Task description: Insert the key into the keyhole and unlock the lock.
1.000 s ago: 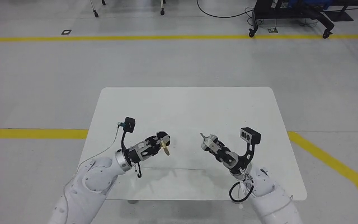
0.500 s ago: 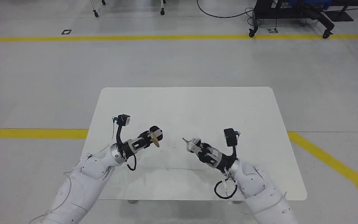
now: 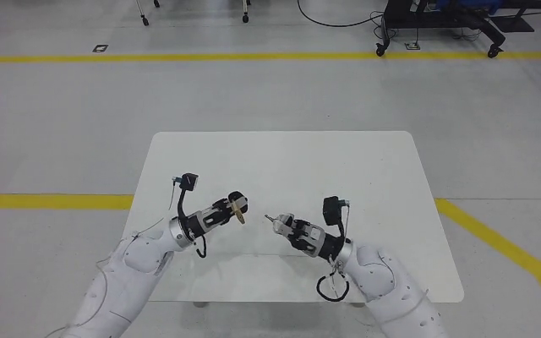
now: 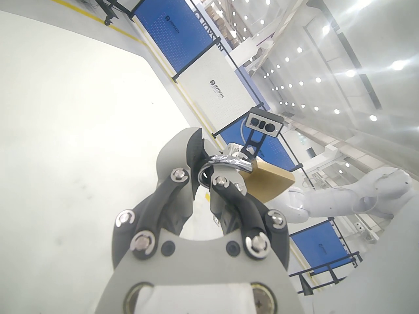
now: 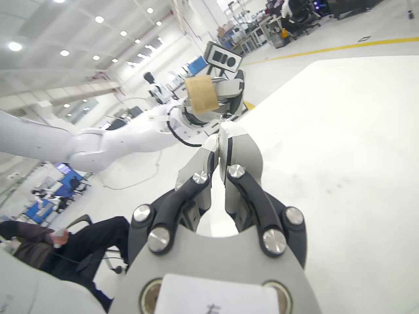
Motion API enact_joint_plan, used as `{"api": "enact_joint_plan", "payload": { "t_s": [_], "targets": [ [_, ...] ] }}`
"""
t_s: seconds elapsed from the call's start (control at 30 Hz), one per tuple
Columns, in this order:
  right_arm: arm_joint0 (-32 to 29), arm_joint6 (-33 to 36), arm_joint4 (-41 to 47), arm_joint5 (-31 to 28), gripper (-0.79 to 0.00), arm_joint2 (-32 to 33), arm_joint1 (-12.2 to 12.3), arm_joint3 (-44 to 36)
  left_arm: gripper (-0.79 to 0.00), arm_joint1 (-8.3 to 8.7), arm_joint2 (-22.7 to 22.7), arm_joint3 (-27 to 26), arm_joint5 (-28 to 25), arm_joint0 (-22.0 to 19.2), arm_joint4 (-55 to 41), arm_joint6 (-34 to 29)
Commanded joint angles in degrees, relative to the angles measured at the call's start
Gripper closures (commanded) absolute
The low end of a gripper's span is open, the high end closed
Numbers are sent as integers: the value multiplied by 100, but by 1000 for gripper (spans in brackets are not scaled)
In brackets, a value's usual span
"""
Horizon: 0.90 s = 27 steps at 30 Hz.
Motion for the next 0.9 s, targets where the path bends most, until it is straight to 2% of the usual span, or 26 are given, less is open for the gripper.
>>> {"api": "enact_joint_plan", "payload": {
  "t_s": [0.0,0.43,0.73,0.87],
  "targets": [
    [-108,-207,-520,323,0,8,-3,-131,0,-8,28,46,21,-8,202,38],
    [-696,-722,-1851,1645,0,-118,-23,-872,0,-51,88,87,84,-93,1746,676],
    [-994,-958,-2196,2002,0,-204,-33,-1208,0,-75,115,45,49,-50,2362,1060],
    [-958,-818,-2247,2219,0,-267,-53,-1170,0,-80,110,17,81,-28,2460,1119]
  ]
}}
